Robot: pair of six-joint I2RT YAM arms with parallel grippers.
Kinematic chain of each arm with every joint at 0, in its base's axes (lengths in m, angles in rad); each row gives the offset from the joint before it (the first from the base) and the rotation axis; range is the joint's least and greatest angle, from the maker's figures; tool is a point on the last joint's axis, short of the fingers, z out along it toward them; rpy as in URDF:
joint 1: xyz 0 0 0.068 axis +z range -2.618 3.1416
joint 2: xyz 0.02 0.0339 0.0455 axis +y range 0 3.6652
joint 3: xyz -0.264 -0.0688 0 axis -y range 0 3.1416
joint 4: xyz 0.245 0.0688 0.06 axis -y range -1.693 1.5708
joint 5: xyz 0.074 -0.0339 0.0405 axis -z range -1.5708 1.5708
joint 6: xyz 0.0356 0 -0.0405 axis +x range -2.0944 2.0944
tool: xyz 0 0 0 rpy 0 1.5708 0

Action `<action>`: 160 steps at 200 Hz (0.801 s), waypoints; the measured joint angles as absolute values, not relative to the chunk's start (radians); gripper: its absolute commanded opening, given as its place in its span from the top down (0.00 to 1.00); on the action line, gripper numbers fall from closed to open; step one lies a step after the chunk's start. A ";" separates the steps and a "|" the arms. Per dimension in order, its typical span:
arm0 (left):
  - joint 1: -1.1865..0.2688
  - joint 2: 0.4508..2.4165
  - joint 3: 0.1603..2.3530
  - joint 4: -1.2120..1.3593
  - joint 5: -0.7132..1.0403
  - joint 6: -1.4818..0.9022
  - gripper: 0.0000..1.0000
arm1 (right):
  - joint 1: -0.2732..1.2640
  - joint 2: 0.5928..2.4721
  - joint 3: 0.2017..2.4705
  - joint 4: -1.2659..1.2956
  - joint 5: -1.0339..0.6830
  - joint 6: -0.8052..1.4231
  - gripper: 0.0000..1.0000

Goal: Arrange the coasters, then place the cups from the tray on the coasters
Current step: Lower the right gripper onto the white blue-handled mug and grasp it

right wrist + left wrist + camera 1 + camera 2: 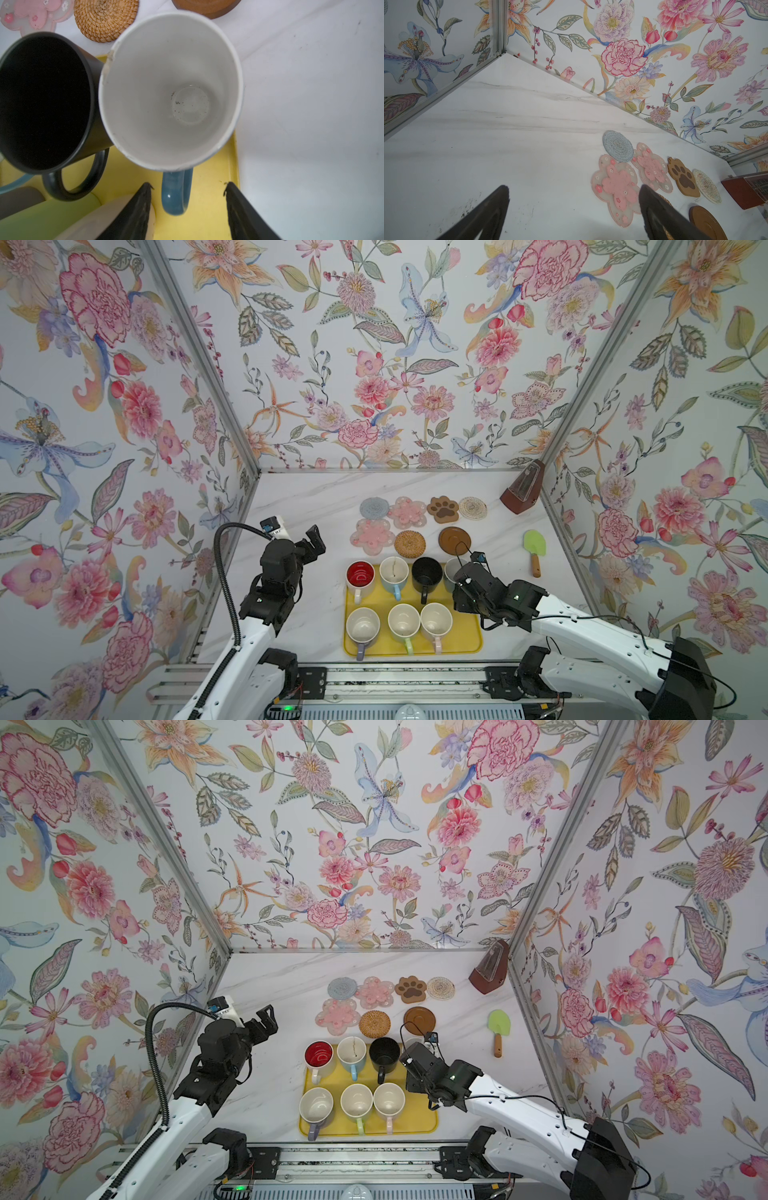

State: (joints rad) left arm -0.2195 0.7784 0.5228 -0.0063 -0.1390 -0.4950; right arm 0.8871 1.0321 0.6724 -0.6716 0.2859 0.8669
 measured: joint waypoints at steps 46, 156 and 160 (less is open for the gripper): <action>-0.216 0.776 0.519 -0.007 -0.139 -0.496 0.01 | 0.887 1.039 0.653 -0.660 0.305 0.854 0.58; -0.211 0.777 0.512 -0.007 -0.138 -0.506 0.01 | 0.881 1.105 0.651 -0.602 0.307 0.815 0.67; -0.210 0.777 0.511 -0.007 -0.138 -0.506 0.01 | 0.881 1.109 0.651 -0.599 0.307 0.811 0.68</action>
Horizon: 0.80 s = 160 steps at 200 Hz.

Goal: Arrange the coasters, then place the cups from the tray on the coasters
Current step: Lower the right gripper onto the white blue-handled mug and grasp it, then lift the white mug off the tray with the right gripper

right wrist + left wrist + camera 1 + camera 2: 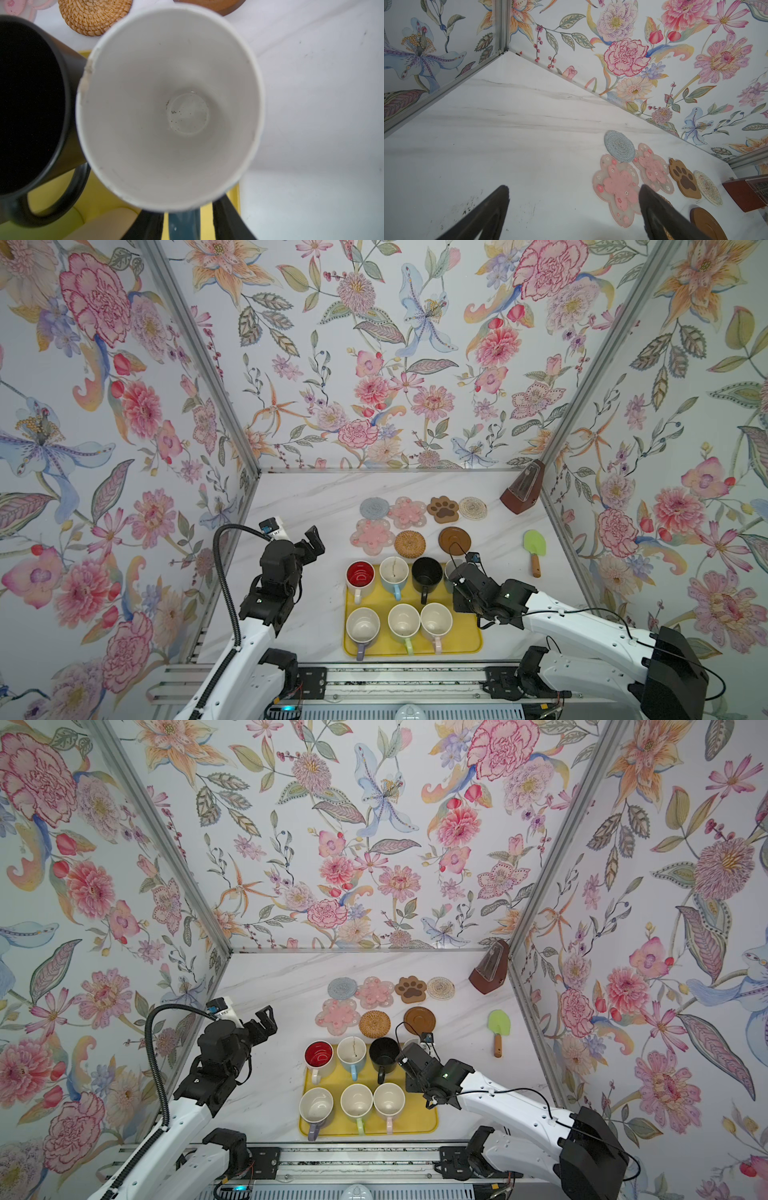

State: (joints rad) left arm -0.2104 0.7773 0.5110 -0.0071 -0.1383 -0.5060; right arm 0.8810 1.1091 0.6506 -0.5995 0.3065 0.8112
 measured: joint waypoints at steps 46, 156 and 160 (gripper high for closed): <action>-0.207 0.777 0.511 -0.009 -0.136 -0.514 0.01 | 0.881 1.130 0.651 -0.585 0.304 0.781 0.83; -0.201 0.780 0.511 -0.025 -0.136 -0.514 0.01 | 0.873 1.082 0.677 -0.682 0.304 0.706 1.00; -0.201 0.780 0.511 -0.025 -0.136 -0.514 0.01 | 0.869 1.080 0.685 -0.690 0.304 0.703 1.00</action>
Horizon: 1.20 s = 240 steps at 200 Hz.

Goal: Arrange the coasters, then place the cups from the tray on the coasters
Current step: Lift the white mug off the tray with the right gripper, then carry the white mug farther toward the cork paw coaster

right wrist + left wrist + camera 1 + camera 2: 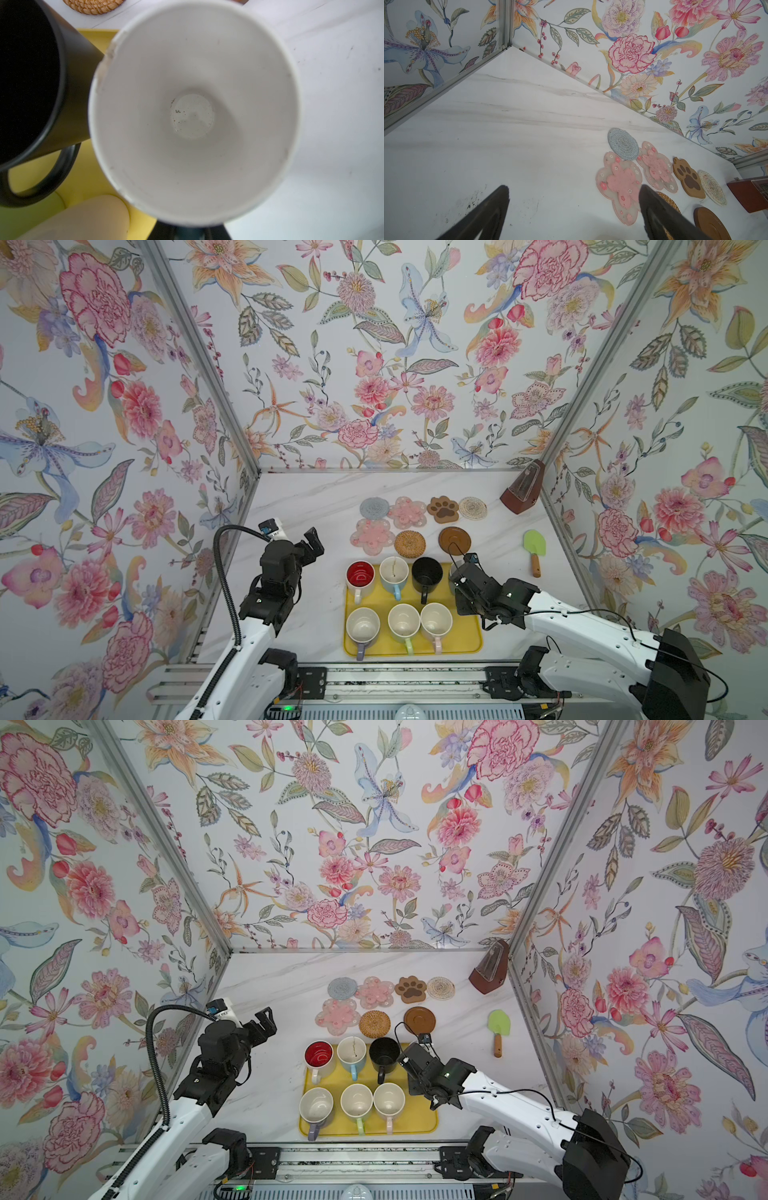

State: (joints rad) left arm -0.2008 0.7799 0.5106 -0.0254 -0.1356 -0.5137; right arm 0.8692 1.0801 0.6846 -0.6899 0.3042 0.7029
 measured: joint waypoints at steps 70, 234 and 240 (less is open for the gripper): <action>-0.194 0.788 0.511 -0.038 -0.135 -0.514 0.01 | 0.660 1.042 0.866 -0.767 0.289 0.603 1.00; -0.188 0.733 0.493 -0.114 -0.109 -0.522 0.01 | 0.221 1.629 1.253 -0.503 0.167 0.268 1.00; -0.188 0.731 0.493 -0.118 -0.109 -0.522 0.01 | 0.218 1.649 1.268 -0.495 0.166 0.263 1.00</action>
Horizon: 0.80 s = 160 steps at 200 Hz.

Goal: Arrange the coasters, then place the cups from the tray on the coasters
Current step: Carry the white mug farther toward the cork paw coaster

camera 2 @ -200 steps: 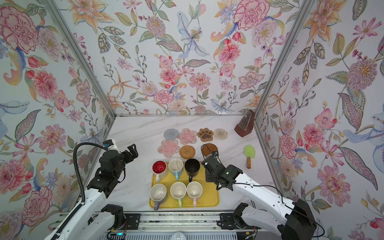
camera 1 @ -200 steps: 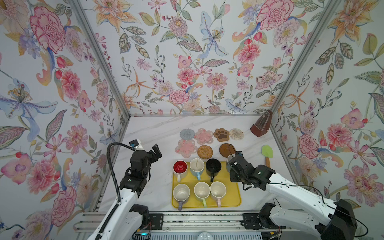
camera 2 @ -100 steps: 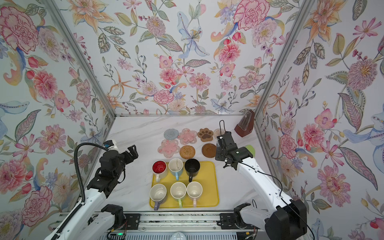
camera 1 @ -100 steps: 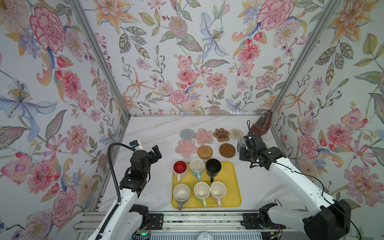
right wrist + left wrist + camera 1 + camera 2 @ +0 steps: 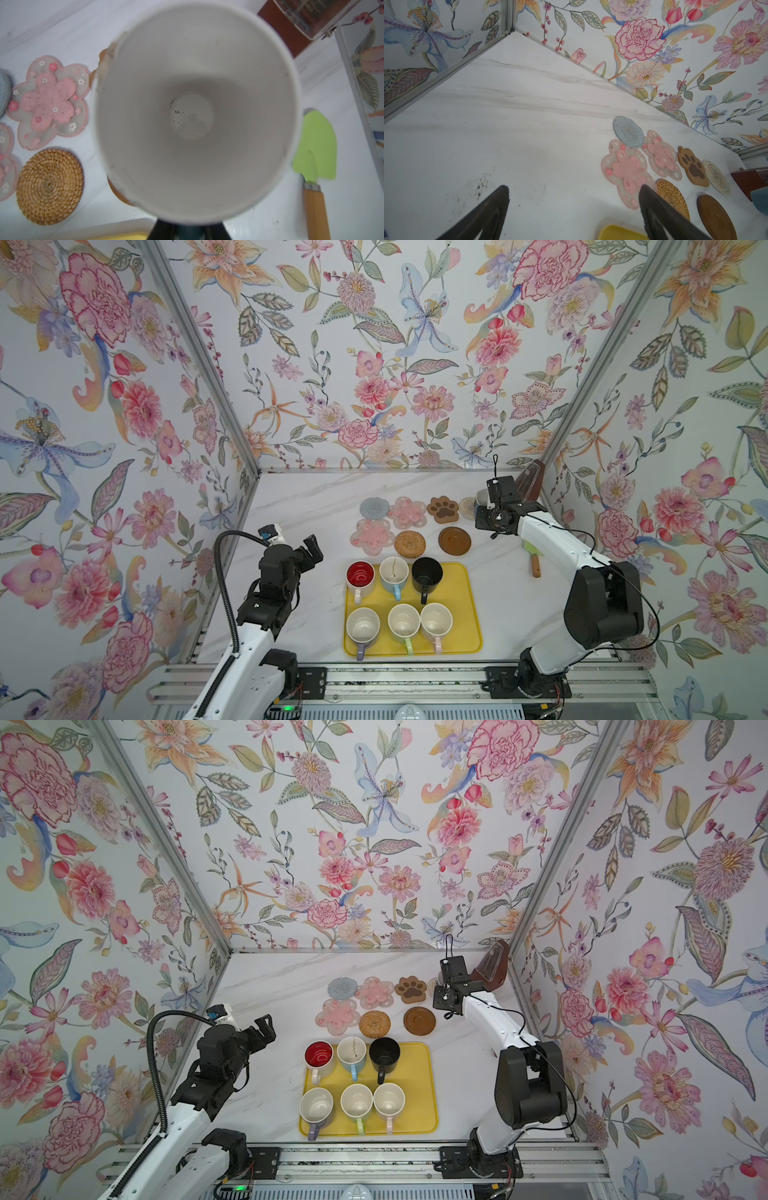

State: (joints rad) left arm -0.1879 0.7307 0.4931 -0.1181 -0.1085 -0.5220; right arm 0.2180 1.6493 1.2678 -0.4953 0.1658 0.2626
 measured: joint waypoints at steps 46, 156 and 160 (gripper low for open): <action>-0.188 0.719 0.493 -0.136 -0.109 -0.524 0.01 | 0.191 1.775 1.366 -0.466 0.160 0.222 1.00; -0.183 0.719 0.493 -0.158 -0.109 -0.524 0.01 | 0.162 1.946 1.487 -0.437 0.120 0.186 1.00; -0.183 0.719 0.493 -0.158 -0.109 -0.524 0.01 | 0.162 1.946 1.488 -0.437 0.120 0.186 1.00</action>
